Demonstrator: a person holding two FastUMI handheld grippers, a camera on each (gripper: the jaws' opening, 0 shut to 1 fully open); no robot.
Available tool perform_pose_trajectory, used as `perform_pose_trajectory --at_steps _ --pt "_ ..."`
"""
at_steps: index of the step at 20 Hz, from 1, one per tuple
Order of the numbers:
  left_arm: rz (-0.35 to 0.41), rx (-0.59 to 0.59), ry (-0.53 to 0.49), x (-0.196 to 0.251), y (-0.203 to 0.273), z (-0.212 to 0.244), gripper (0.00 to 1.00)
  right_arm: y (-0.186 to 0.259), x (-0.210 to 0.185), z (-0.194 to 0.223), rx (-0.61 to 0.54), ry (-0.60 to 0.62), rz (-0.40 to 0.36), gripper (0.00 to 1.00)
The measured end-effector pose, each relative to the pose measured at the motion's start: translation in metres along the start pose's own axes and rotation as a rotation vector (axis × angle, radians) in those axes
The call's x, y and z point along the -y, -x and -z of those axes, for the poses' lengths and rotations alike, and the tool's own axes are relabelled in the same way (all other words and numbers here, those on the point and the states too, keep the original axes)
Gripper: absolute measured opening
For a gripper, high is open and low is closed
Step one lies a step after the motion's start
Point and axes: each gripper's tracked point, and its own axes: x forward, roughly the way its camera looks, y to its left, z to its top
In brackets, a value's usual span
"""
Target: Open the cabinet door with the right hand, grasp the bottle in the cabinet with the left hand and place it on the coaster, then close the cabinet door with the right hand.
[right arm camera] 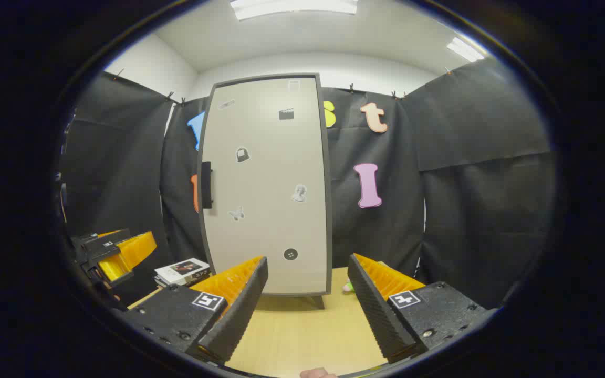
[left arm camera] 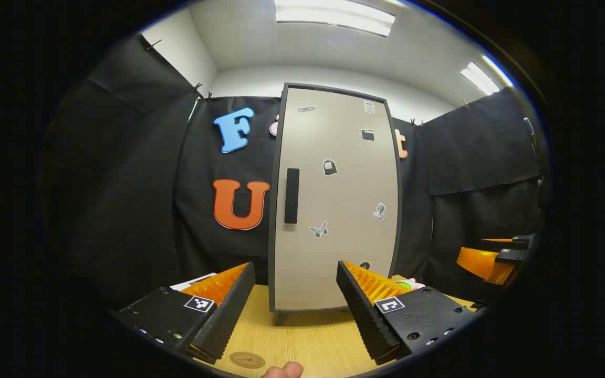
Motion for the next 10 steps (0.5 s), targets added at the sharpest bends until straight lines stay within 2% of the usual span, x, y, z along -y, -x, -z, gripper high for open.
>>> perform_pose_trajectory --at_steps 7,8,10 --pt "-0.001 0.001 -0.003 -0.0012 0.0003 0.0005 0.95 0.0011 0.0016 -0.0010 0.004 0.000 0.007 0.99" --pt "0.000 0.002 -0.003 -0.0008 0.0002 -0.0003 0.95 0.0011 0.0018 -0.0012 0.006 -0.002 0.007 0.94" --pt "0.003 0.003 -0.003 -0.0009 -0.0001 -0.0008 0.95 0.0016 0.0025 -0.0018 0.006 -0.003 0.010 0.94"
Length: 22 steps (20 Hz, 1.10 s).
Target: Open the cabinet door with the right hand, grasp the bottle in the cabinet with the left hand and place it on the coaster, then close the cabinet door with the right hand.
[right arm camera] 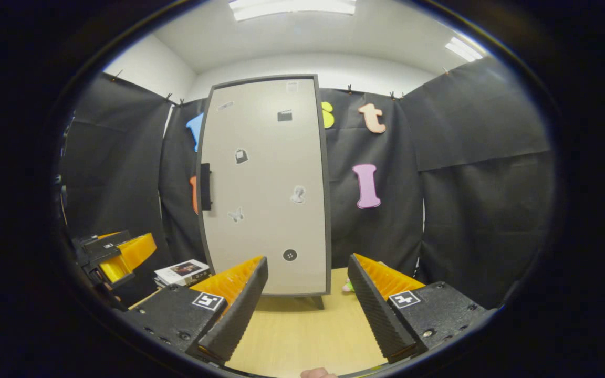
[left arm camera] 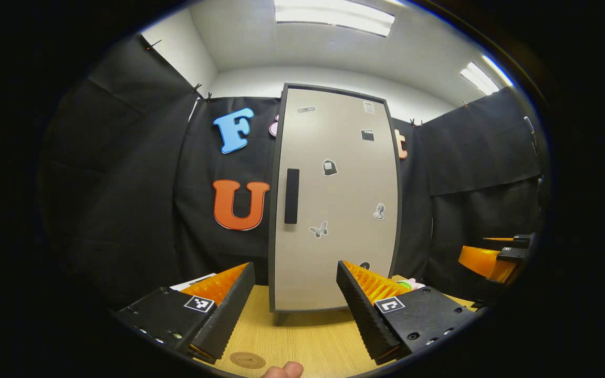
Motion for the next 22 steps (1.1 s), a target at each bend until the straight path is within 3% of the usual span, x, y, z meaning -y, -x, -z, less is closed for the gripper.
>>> perform_pose_trajectory --at_steps 1,5,6,15,16,22 --pt "-0.001 0.002 -0.001 0.000 0.000 0.000 0.95 0.000 0.000 0.000 0.000 -0.001 0.002 0.99" --pt "-0.002 0.002 -0.001 -0.001 -0.002 0.001 0.95 0.000 0.001 0.001 -0.001 -0.001 0.006 0.99" --pt "-0.003 0.001 -0.003 -0.002 -0.001 0.001 0.95 0.000 0.001 0.001 -0.002 -0.002 0.006 0.94" --pt "-0.002 0.008 -0.012 -0.003 -0.003 -0.001 0.95 -0.003 0.001 0.002 -0.004 0.001 0.008 0.99" --pt "-0.003 0.009 -0.014 -0.004 -0.003 -0.002 0.95 -0.004 0.001 0.001 -0.004 0.001 0.006 0.95" --pt "-0.002 0.003 -0.015 -0.002 0.001 0.001 0.95 -0.020 -0.025 -0.004 -0.012 -0.003 -0.071 0.99"
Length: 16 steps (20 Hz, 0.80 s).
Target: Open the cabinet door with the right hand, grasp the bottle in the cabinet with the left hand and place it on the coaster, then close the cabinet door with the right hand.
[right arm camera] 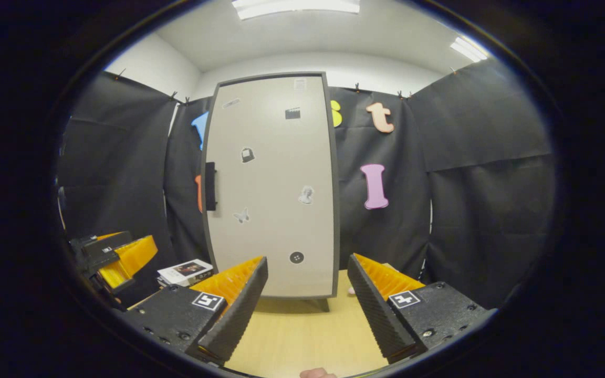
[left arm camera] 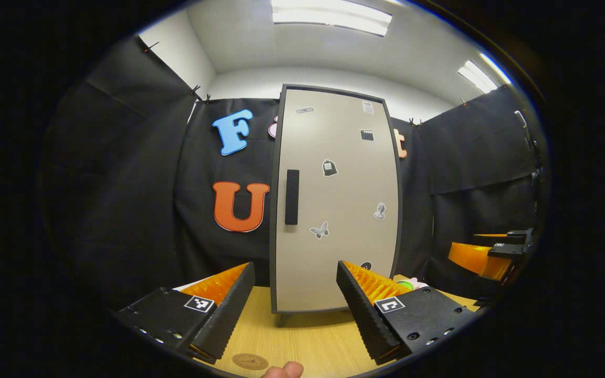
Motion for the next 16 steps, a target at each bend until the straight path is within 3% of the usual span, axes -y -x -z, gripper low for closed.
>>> perform_pose_trajectory --at_steps 1,2,4,9,10,11,16 --pt "-0.001 0.000 -0.003 -0.001 0.001 0.001 0.95 -0.005 -0.005 0.000 -0.004 -0.003 -0.016 0.95" --pt "-0.006 0.003 -0.009 -0.002 0.003 -0.001 0.95 -0.011 -0.010 -0.002 -0.003 0.001 -0.027 0.99" --pt "-0.013 0.009 -0.022 -0.005 0.006 -0.002 0.95 -0.027 -0.023 -0.015 0.019 0.015 -0.055 0.94" --pt "-0.002 -0.005 -0.023 -0.005 0.016 0.002 0.95 -0.081 -0.079 -0.043 0.046 0.038 -0.176 0.99" --pt "-0.006 -0.006 -0.028 -0.008 0.017 0.002 0.95 -0.089 -0.091 -0.047 0.051 0.028 -0.195 0.95" --pt "-0.007 -0.007 -0.031 -0.009 0.018 0.002 0.95 -0.099 -0.104 -0.050 0.054 0.022 -0.219 0.99" --pt "-0.010 -0.018 -0.037 -0.016 0.026 0.005 0.95 -0.154 -0.157 -0.060 0.039 0.015 -0.279 0.99"
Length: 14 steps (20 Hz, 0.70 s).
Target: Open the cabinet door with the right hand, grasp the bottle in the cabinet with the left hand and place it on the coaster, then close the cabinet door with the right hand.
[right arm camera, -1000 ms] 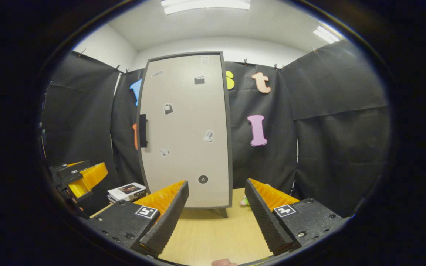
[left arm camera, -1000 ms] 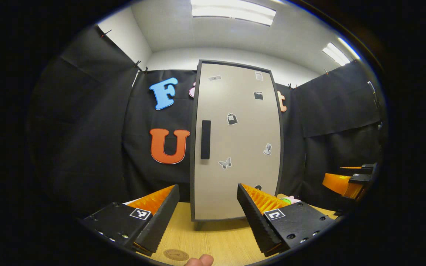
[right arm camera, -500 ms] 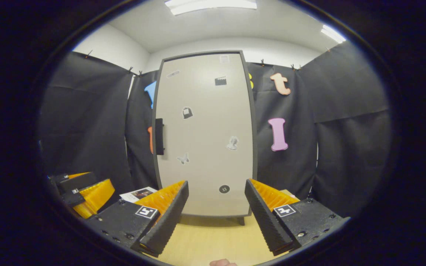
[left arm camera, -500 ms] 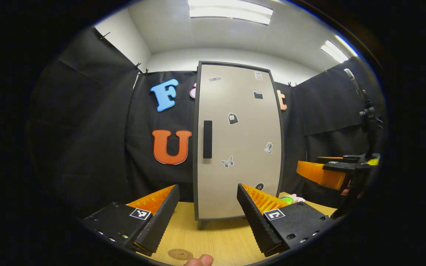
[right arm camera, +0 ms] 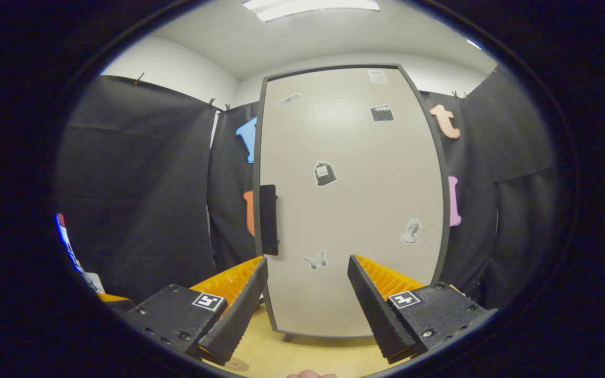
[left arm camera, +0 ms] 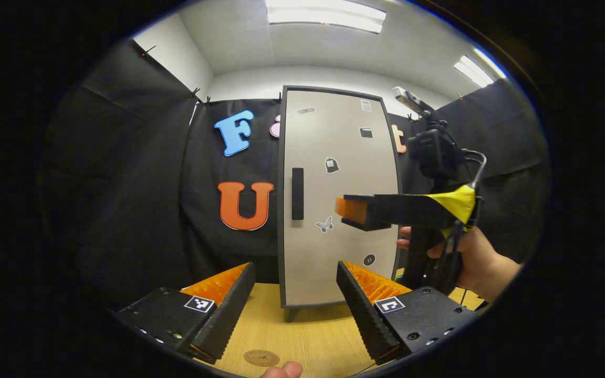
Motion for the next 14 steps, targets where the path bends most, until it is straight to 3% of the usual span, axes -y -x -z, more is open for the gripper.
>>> perform_pose_trajectory --at_steps 3,4,5,7,8,9,12,13,14 --pt "-0.011 -0.004 0.007 -0.008 0.001 0.001 0.95 -0.037 -0.013 -0.006 -0.007 0.000 -0.009 0.99" --pt "-0.013 -0.006 0.011 -0.010 0.002 0.001 0.95 -0.050 -0.017 -0.007 -0.010 0.005 -0.006 0.94" --pt "-0.015 -0.006 0.014 -0.011 0.002 0.000 0.95 -0.061 -0.020 -0.006 -0.018 0.014 -0.004 0.99" --pt "-0.012 -0.008 0.012 -0.013 0.003 -0.001 0.95 -0.082 -0.027 -0.003 -0.044 0.030 -0.005 0.99" --pt "-0.014 -0.008 0.007 -0.015 0.004 -0.001 0.95 -0.091 -0.030 -0.001 -0.054 0.031 -0.005 0.94" --pt "-0.015 -0.006 0.002 -0.015 0.005 0.000 0.95 -0.100 -0.034 0.000 -0.057 0.032 -0.009 0.99" --pt "-0.012 -0.011 0.006 -0.016 0.004 0.003 0.95 -0.119 -0.040 0.000 -0.066 0.049 0.010 0.99" --pt "-0.009 -0.014 0.011 -0.016 0.005 0.003 0.95 -0.124 -0.041 0.001 -0.068 0.055 0.018 0.94" --pt "-0.007 -0.014 0.013 -0.017 0.006 0.003 0.95 -0.129 -0.043 0.002 -0.074 0.057 0.024 0.99"
